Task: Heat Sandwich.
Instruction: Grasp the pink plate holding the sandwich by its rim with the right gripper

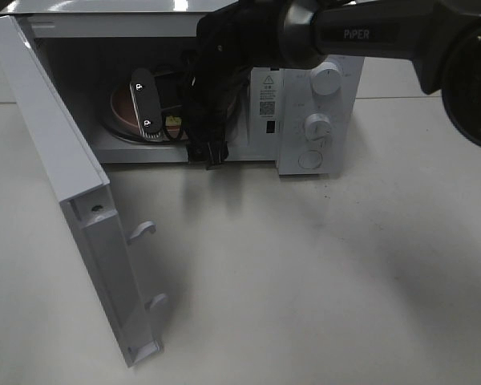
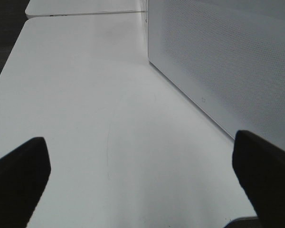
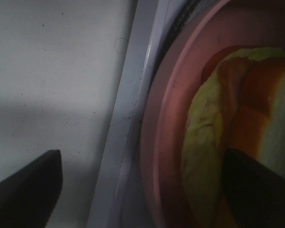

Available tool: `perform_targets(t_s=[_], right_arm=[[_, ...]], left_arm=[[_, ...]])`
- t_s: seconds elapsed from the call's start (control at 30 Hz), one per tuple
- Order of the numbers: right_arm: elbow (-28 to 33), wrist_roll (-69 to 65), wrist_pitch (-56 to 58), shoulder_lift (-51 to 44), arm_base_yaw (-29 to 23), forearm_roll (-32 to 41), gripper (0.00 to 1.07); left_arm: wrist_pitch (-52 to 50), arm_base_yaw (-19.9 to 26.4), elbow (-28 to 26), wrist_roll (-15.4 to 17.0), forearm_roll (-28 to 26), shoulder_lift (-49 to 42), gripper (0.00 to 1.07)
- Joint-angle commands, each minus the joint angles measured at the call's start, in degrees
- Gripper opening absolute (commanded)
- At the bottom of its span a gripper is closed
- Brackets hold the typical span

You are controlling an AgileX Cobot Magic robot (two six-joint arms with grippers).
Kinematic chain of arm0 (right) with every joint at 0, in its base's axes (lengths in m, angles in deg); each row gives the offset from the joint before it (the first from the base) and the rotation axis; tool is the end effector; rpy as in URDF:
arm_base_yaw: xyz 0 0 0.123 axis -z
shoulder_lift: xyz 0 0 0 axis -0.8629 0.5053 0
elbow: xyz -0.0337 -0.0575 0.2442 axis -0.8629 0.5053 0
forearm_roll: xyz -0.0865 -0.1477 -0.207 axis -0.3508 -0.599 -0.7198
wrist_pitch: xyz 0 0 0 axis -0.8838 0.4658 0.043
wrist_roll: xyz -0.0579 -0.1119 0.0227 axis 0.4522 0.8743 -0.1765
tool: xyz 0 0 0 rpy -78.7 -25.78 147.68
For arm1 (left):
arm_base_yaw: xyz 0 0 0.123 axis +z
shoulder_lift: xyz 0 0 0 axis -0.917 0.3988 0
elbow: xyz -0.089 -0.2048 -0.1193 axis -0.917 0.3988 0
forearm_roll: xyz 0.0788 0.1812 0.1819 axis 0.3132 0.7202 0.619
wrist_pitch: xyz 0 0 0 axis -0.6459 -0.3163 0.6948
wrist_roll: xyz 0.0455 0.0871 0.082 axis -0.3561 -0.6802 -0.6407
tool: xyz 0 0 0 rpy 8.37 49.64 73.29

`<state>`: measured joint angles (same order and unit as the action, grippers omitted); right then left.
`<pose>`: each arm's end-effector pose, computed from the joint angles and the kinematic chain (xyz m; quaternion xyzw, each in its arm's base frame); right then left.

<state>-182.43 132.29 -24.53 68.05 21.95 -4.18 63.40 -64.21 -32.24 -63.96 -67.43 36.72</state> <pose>0.4335 0.3236 0.1062 -0.7665 0.5482 -0.1317 0.3075 0.0759 -0.0071 0.2709 0.0303 0.8469 -0.0063 0.5309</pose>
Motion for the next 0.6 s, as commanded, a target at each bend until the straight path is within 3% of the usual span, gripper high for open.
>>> perform_targets(t_s=[0.03,0.33,0.43,0.47,0.57,0.6], right_arm=[[-1.55,-0.34,0.46,1.03,0.34,-0.74,0.86],[-2.75,-0.52,0.17,3.84,0.34,0.74,0.82],[-2.75,-1.03,0.29,4.01,0.34,0.74,0.75],[-2.75,-1.6,0.11,4.01,0.34,0.74,0.7],[-2.75,-3.21,0.11,4.01,0.57,0.74,0.44],[-2.75,-3.21,0.11,4.01,0.57,0.74,0.44]], left_arm=[[-0.4,0.06,0.06,0.23,-0.23,-1.43,1.03],[-0.4,0.06,0.06,0.23,-0.23,-1.43,1.03],[-0.4,0.06,0.06,0.23,-0.23,-1.43,1.03],[-0.4,0.06,0.06,0.23,-0.23,-1.43,1.03],[-0.4,0.06,0.06,0.23,-0.23,-1.43,1.03],[-0.4,0.06,0.06,0.23,-0.23,-1.43,1.03]])
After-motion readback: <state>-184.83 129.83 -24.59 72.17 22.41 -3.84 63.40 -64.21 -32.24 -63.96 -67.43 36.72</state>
